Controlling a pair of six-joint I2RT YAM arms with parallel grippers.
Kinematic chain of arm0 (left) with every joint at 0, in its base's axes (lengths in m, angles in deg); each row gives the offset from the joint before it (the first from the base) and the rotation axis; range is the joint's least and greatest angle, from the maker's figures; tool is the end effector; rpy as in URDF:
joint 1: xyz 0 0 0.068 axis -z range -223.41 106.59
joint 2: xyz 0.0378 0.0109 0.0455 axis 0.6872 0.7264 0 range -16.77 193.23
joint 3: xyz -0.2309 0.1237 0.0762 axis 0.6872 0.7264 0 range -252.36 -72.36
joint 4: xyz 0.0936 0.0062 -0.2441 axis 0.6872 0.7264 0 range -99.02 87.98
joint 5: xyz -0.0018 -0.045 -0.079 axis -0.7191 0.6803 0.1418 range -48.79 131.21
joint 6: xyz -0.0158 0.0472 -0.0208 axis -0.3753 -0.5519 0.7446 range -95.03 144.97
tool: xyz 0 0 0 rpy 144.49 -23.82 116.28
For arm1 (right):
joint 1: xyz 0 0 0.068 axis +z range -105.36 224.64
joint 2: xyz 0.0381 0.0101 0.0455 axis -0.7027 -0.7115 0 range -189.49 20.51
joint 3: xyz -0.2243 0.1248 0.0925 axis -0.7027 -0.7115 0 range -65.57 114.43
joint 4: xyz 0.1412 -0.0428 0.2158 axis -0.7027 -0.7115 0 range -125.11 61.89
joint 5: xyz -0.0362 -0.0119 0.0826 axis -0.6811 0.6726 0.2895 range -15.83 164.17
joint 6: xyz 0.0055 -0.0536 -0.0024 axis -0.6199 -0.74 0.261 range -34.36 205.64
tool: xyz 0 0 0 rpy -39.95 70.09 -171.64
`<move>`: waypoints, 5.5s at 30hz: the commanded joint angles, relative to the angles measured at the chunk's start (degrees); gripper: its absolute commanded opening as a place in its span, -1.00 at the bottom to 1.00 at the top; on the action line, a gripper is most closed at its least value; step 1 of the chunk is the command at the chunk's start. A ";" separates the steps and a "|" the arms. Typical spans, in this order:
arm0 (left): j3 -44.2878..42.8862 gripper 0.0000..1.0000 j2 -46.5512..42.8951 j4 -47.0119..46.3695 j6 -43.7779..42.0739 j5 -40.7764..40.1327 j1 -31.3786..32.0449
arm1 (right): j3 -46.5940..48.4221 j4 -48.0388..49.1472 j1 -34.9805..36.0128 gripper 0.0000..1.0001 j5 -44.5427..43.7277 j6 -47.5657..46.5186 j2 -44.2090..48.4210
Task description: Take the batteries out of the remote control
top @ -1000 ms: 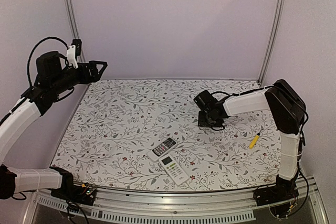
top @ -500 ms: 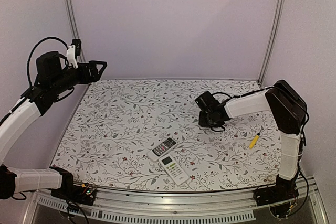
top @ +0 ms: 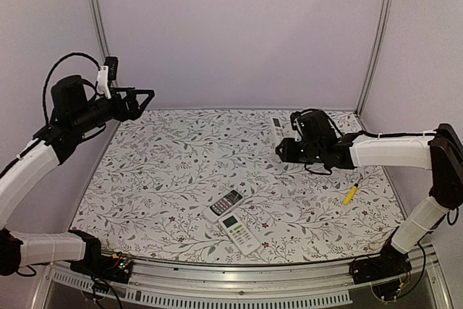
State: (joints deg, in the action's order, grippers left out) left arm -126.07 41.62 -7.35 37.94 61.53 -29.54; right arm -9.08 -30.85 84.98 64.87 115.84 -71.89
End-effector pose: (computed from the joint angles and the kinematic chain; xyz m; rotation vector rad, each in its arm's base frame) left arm 0.2276 -0.0690 0.3663 0.2851 1.6927 -0.6475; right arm 0.2705 0.2222 0.2141 -0.1124 2.2767 0.4812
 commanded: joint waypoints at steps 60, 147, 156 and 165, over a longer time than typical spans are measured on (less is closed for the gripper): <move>-0.33 0.26 16.43 -13.63 10.07 39.01 18.83 | 8.67 4.03 8.54 -0.53 57.66 -15.74 5.52; -3.39 -0.96 25.22 -3.18 18.18 31.80 6.73 | 5.76 5.28 21.36 -0.36 -14.38 -28.23 -6.62; -3.27 -0.97 26.14 -3.03 18.28 31.25 6.69 | 3.68 6.69 21.27 -0.26 -11.82 -25.44 -4.47; -3.18 -0.97 27.02 -3.02 18.59 31.66 6.82 | 3.37 12.25 20.75 0.26 -4.10 -24.81 -1.10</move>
State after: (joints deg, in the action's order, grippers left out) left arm -128.21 67.68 -10.00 56.96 92.87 -22.59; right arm -6.35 -22.31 106.38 56.98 90.61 -75.19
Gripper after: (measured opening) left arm 0.336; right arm 0.599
